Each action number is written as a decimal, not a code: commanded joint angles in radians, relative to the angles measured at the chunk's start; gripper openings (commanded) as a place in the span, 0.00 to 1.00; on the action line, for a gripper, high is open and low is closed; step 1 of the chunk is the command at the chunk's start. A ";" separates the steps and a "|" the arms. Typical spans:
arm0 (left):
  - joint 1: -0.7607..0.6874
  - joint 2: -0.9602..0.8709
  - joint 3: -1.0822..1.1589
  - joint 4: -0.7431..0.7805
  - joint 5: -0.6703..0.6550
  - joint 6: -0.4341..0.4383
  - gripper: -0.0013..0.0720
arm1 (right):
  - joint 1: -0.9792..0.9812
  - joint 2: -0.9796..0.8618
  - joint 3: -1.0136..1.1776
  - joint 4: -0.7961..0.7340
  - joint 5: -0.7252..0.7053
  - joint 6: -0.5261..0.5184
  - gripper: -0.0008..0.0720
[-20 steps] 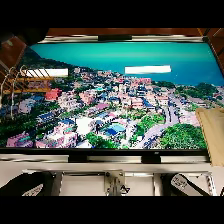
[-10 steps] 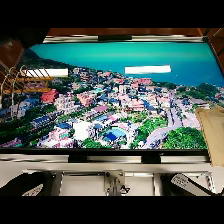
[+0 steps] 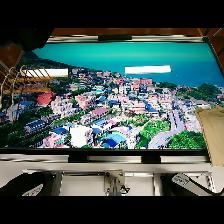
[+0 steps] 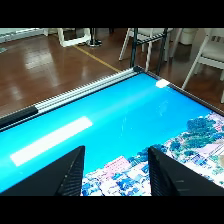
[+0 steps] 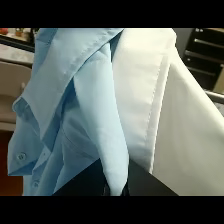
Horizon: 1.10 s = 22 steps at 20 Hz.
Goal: Fold the shirts.
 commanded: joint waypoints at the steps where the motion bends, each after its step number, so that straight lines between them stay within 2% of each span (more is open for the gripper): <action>1: 0.000 0.000 0.000 0.000 0.000 -0.001 0.67 | -0.066 0.028 0.001 -0.005 0.080 0.000 0.10; 9: 0.000 0.000 0.000 0.001 0.003 0.003 0.67 | -0.296 0.138 0.001 -0.013 0.253 0.005 0.11; 13: 0.000 0.000 0.000 0.001 0.009 0.007 0.67 | -0.389 0.154 0.001 0.094 0.280 0.015 0.12; 14: 0.000 0.000 0.000 0.001 0.016 0.011 0.67 | -0.388 0.154 0.001 0.129 0.294 -0.001 0.17; 16: 0.000 0.000 0.000 0.002 0.028 0.012 0.67 | -0.388 0.154 0.001 0.214 0.334 -0.058 0.58; 18: 0.000 0.000 0.000 0.010 0.043 0.015 0.67 | -0.388 0.160 0.001 0.283 0.413 -0.119 0.59; 19: 0.000 0.000 0.000 0.012 0.048 0.015 0.67 | -0.388 0.167 0.001 0.323 0.461 -0.153 0.64; 21: 0.000 0.000 0.000 0.020 0.048 0.014 0.67 | -0.388 0.191 0.001 0.363 0.557 -0.232 0.64; 22: 0.000 -0.001 0.000 0.025 0.051 0.014 0.67 | -0.388 0.208 0.001 0.364 0.602 -0.235 0.64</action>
